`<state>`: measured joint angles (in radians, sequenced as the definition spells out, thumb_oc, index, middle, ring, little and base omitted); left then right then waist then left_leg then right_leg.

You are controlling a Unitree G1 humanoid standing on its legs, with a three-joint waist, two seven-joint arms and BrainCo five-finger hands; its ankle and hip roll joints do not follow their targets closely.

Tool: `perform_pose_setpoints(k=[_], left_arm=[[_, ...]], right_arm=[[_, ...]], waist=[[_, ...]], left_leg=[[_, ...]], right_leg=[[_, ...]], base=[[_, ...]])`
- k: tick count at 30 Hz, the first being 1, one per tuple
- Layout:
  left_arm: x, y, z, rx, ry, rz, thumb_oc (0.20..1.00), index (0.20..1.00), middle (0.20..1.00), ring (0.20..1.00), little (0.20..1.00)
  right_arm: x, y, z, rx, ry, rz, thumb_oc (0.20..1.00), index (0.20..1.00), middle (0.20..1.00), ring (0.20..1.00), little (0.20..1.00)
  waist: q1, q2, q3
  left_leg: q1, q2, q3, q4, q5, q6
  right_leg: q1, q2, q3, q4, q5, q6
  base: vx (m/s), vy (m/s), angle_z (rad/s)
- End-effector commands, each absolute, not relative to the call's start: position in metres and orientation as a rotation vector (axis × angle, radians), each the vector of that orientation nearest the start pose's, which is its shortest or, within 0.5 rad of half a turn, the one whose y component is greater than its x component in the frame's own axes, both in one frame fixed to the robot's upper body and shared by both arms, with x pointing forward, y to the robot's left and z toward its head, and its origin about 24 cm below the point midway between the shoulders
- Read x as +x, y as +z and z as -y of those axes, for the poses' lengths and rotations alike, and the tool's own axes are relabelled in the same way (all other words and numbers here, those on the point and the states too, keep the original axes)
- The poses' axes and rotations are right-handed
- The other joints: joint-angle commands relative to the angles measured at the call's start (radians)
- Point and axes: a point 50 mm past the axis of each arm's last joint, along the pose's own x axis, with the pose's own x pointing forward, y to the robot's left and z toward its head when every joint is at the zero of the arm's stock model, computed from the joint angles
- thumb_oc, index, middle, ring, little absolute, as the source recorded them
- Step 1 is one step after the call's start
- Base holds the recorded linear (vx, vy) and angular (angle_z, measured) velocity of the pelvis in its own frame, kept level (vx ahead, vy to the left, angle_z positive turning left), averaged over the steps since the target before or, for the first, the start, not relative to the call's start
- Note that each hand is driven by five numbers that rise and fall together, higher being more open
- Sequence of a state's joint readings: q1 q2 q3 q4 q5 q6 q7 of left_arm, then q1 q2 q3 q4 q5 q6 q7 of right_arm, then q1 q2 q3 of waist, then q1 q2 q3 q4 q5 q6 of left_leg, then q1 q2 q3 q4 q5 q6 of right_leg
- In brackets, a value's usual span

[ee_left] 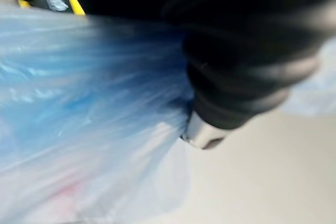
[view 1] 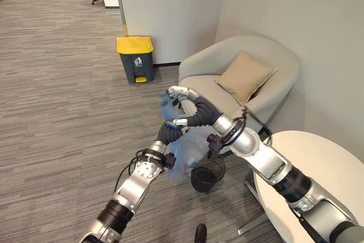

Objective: Gather garbage on tea table into small bin, then transfer packed bag to large trash can.

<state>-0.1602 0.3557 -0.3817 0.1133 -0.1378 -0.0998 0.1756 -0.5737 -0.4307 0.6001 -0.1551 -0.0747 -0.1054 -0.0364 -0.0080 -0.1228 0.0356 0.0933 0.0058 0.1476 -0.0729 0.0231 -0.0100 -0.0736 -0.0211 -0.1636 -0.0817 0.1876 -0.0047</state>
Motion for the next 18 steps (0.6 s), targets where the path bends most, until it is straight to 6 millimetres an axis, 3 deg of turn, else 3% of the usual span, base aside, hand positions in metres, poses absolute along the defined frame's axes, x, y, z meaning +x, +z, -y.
perform_pose_setpoints(k=[1,9,13,14,15,16,17,18], left_arm=[[0.279,0.079,-0.131,0.171,-0.185,0.235,0.2,0.2,0.2,0.2,0.2],[0.257,0.045,-0.173,0.124,-0.044,0.069,0.2,0.2,0.2,0.2,0.2],[0.239,0.017,-0.2,0.086,0.037,-0.067,0.2,0.2,0.2,0.2,0.2],[0.239,0.017,-0.2,0.086,0.037,-0.067,0.2,0.2,0.2,0.2,0.2],[0.223,-0.003,-0.222,0.093,0.09,-0.167,0.2,0.2,0.2,0.2,0.2],[0.214,-0.01,-0.235,0.114,0.116,-0.209,0.2,0.2,0.2,0.2,0.2],[0.206,-0.018,-0.246,0.124,0.138,-0.254,0.2,0.2,0.2,0.2,0.2],[0.203,-0.02,-0.25,0.13,0.145,-0.271,0.2,0.2,0.2,0.2,0.2]], right_arm=[[0.26,0.218,0.048,-0.588,0.49,0.99,1.0,1.0,1.0,1.0,1.0],[0.258,0.191,0.098,-0.607,0.308,0.855,1.0,1.0,1.0,1.0,1.0],[0.258,0.147,0.138,-0.577,0.234,0.596,1.0,1.0,1.0,1.0,1.0],[0.258,0.147,0.138,-0.577,0.234,0.596,1.0,1.0,1.0,1.0,1.0],[0.252,0.093,0.168,-0.504,0.197,0.303,1.0,1.0,1.0,1.0,1.0],[0.244,0.063,0.183,-0.48,0.18,0.149,1.0,1.0,1.0,1.0,1.0],[0.237,0.039,0.196,-0.459,0.158,0.025,1.0,1.0,1.0,1.0,1.0],[0.233,0.031,0.202,-0.464,0.151,-0.022,1.0,1.0,1.0,1.0,1.0]], waist=[[0.004,0.019,-0.004],[-0.014,0.032,-0.003],[-0.026,0.035,-0.004],[-0.026,0.035,-0.005],[-0.033,0.039,-0.002],[-0.034,0.041,0.002],[-0.036,0.043,0.004],[-0.035,0.044,0.005]], left_leg=[[-0.028,0.01,-0.023,-0.013,-0.059,-0.015],[-0.026,0.008,-0.014,-0.014,-0.06,-0.01],[-0.026,0.008,-0.008,-0.014,-0.059,-0.01],[-0.026,0.008,-0.008,-0.014,-0.059,-0.01],[-0.025,0.009,-0.007,-0.014,-0.059,-0.011],[-0.026,0.009,-0.009,-0.014,-0.057,-0.012],[-0.027,0.008,-0.012,-0.014,-0.057,-0.013],[-0.027,0.008,-0.013,-0.014,-0.057,-0.014]], right_leg=[[0.118,-0.057,0.015,0.037,-0.206,0.118],[0.116,-0.059,0.025,0.03,-0.2,0.123],[0.118,-0.058,0.026,0.027,-0.2,0.123],[0.118,-0.058,0.026,0.027,-0.2,0.123],[0.119,-0.058,0.021,0.029,-0.203,0.123],[0.118,-0.057,0.02,0.029,-0.205,0.122],[0.117,-0.058,0.017,0.031,-0.207,0.121],[0.118,-0.058,0.015,0.032,-0.208,0.12]], base=[[0.0,0.0,0.0],[0.0,0.006,-0.06],[0.0,0.004,-0.06],[-0.01,-0.006,-0.09],[-0.01,-0.012,0.05],[0.0,0.0,0.0],[-0.01,-0.013,0.06],[-0.01,-0.013,-0.05]])
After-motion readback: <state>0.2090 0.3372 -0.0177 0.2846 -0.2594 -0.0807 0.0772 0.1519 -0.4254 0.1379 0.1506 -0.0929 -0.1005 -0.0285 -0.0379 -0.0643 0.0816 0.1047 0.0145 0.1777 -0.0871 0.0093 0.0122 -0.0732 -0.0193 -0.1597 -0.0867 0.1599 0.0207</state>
